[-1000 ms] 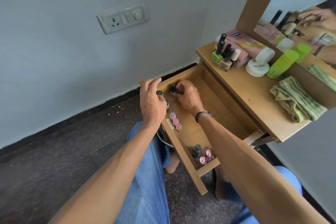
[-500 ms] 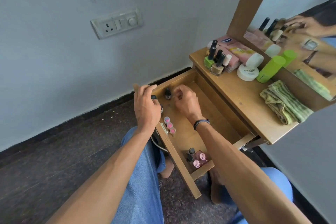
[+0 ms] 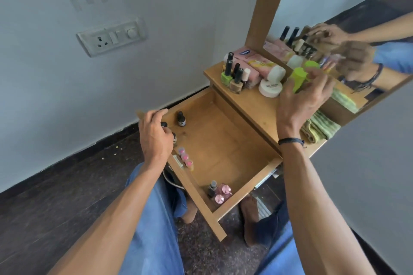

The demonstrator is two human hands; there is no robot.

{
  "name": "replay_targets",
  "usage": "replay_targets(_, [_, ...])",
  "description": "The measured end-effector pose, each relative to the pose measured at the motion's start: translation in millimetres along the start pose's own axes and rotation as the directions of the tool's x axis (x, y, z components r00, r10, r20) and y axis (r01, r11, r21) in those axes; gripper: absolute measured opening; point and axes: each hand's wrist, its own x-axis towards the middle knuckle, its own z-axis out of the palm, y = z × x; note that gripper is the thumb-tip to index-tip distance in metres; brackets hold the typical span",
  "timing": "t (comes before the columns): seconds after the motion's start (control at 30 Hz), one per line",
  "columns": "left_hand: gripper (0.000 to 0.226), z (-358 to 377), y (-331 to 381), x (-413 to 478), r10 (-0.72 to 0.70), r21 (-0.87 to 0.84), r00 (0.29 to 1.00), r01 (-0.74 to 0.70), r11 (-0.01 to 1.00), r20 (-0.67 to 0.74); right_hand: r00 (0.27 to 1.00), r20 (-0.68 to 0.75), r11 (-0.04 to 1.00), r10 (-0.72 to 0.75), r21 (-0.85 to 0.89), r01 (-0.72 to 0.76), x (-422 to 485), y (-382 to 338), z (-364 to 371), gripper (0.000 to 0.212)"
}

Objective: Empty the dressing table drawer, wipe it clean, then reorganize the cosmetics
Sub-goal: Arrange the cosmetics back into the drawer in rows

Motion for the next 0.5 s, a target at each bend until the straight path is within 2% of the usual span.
replay_targets(0.07, [0.055, 0.5, 0.8, 0.7, -0.007, -0.002, 1.000, 0.007, 1.000, 0.003, 0.994, 0.047, 0.994, 0.103, -0.042, -0.101, 15.7, 11.1, -5.7, 0.043])
replay_targets(0.13, [0.055, 0.6, 1.5, 0.7, -0.015, -0.006, 1.000, 0.015, 1.000, 0.005, 0.975, 0.160, 0.985, 0.153, -0.102, -0.138, 26.1, 18.9, -5.3, 0.053])
replay_targets(0.23, [0.055, -0.4, 1.8, 0.2, -0.015, 0.001, 1.000, 0.015, 1.000, 0.003, 0.930, 0.296, 0.966, 0.220, -0.197, -0.166, 30.6, 20.9, -0.8, 0.055])
replay_targets(0.5, [0.052, -0.8, 3.1, 0.0, -0.027, -0.011, 1.000, 0.027, 1.000, 0.003, 0.910, 0.329, 0.945, 0.255, -0.286, -0.161, 27.5, 15.8, -0.2, 0.047])
